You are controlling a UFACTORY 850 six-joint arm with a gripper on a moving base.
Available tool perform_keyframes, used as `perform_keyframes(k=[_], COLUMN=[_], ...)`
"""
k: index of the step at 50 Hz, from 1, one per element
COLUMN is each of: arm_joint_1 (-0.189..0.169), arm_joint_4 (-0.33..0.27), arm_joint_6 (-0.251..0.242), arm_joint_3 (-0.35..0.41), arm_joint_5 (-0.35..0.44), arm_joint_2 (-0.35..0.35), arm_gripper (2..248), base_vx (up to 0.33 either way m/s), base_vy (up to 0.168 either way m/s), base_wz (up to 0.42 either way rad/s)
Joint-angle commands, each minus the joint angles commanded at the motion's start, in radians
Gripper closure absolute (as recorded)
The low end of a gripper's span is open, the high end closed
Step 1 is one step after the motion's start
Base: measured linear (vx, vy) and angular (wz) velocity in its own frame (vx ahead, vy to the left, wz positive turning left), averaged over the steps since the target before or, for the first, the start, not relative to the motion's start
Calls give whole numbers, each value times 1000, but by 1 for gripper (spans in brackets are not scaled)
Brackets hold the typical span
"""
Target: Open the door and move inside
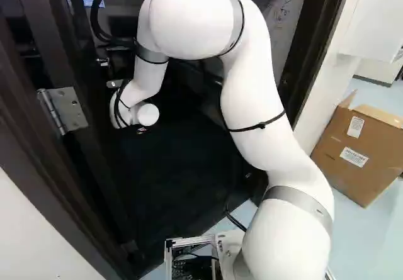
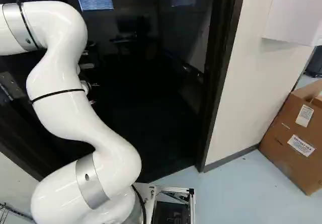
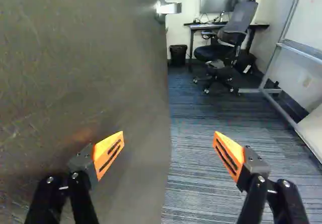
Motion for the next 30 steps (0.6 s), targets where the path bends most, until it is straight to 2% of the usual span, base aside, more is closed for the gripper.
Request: perform_keyframes(k=[16, 30], arm_joint_1=[18, 21], arm_joint_4=[-36, -44], arm_joint_6=[0, 0], arm_joint_3=[-36, -44], arm_joint_5=[0, 0], arm_joint_2=[-27, -32], arm_gripper=[3, 3], base_vx=[0, 0], base_vy=[0, 0], base_wz=[0, 0])
